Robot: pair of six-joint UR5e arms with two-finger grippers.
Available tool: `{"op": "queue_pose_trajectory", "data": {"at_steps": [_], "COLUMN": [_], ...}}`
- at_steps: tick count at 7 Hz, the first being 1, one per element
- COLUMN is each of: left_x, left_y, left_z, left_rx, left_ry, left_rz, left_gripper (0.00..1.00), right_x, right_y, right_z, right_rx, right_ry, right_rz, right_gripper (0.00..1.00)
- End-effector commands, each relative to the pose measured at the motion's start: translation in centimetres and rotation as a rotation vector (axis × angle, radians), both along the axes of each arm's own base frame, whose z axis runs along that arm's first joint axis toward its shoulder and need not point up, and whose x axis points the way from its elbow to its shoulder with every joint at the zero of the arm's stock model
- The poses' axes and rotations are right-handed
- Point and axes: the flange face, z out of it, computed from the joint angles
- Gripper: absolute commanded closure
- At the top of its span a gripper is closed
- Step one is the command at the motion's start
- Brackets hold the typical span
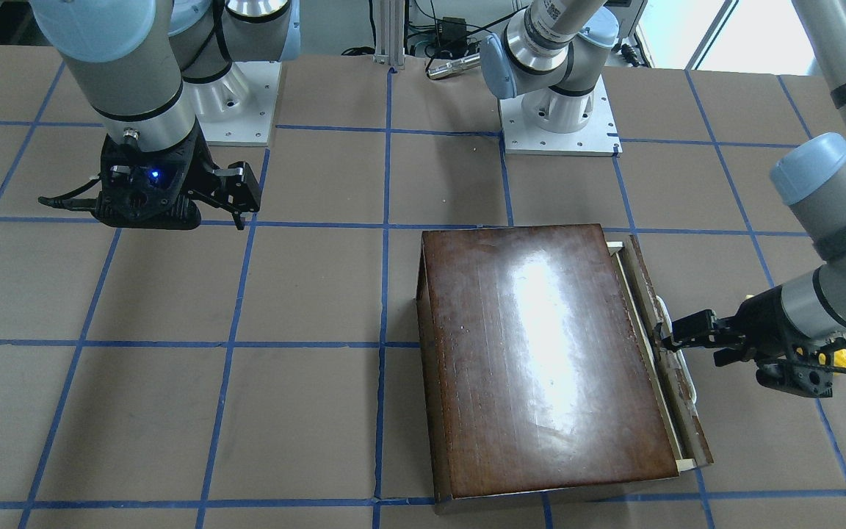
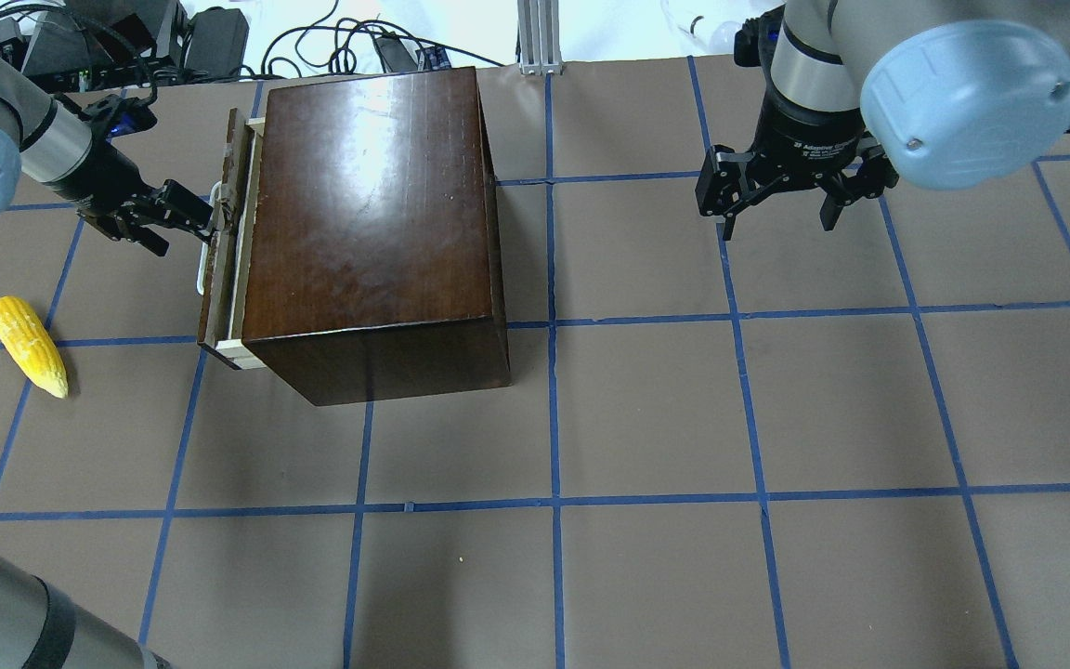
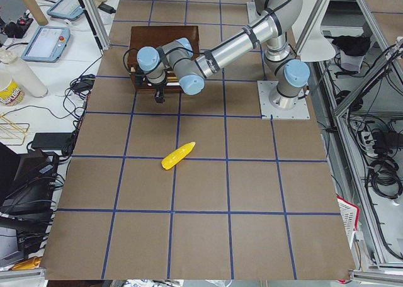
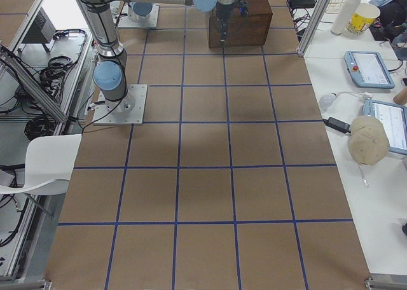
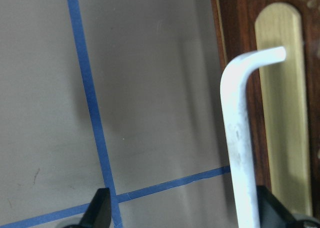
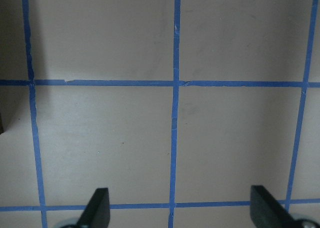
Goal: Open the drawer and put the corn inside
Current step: 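Pull the drawer handle away from the cabinet with the left gripper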
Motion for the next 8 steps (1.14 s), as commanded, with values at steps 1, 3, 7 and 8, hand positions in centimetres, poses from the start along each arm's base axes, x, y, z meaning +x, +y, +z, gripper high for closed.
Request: {"op": "queue_pose_trajectory", "data": {"at_steps": [1, 3, 7, 8], "left_x": [1.0, 1.2, 1.8, 2.8], "left_y": [0.2, -0.3, -0.4, -0.2], "left_z": [0.0, 0.7, 0.3, 0.3], "left_rx": [-0.005, -0.020, -0.026, -0.030], "left_ry": [0.001, -0.007, -0.003, -0.005], "left_rz": [-0.003, -0.007, -0.037, -0.033], "left_gripper": [0.00, 0.00, 0.00, 0.00], "right_x": [0.0, 0.0, 0.0, 0.0], "right_y": [0.0, 0.0, 0.0, 0.0], "right_z": [0.0, 0.0, 0.0, 0.1], "right_rx": [0.000, 0.000, 0.000, -0.002], "right_ry": [0.000, 0.000, 0.000, 0.000], "right_rz": [0.000, 0.000, 0.000, 0.000], "right_gripper": [0.00, 0.00, 0.00, 0.00]}}
